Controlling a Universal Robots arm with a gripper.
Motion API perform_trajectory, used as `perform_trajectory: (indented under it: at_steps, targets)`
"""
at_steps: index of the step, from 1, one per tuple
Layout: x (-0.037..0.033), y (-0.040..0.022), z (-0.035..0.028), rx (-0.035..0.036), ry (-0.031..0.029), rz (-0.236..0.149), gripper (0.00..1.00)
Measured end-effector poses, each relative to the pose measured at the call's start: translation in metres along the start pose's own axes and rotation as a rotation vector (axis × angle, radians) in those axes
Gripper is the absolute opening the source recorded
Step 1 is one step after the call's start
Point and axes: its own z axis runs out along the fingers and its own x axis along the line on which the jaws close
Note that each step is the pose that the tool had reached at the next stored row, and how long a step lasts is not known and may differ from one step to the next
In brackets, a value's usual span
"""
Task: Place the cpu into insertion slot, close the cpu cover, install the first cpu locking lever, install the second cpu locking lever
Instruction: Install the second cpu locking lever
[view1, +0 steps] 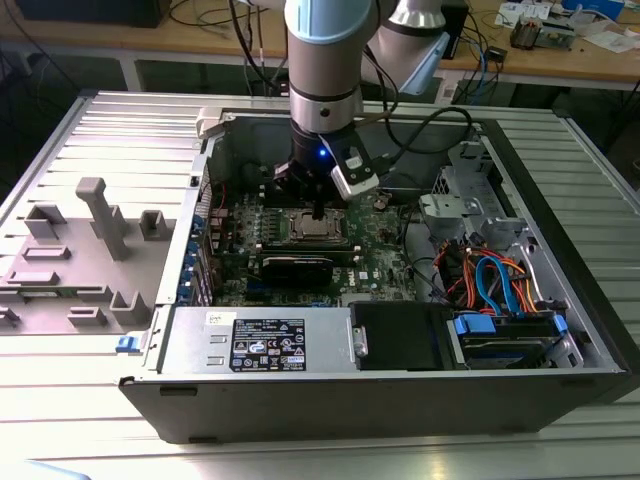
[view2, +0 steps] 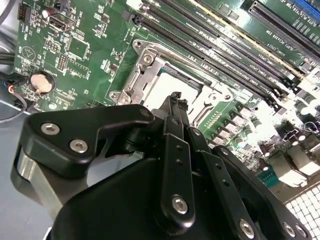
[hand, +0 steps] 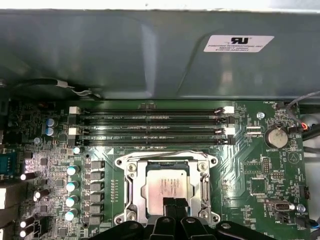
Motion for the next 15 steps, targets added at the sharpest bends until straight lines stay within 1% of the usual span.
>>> perform_trajectory:
  at_steps: [4, 11, 13, 15]
  targets:
    - [0.0000, 0.0005, 0.0000, 0.0008, 0.0002, 0.000, 0.11]
    - [0.0000, 0.0008, 0.0004, 0.0003, 0.0001, 0.000, 0.11]
    - [0.0000, 0.0008, 0.0003, -0.0067, 0.0001, 0.000, 0.11]
    - [0.0000, 0.0008, 0.0003, -0.0071, 0.0001, 0.000, 0.11]
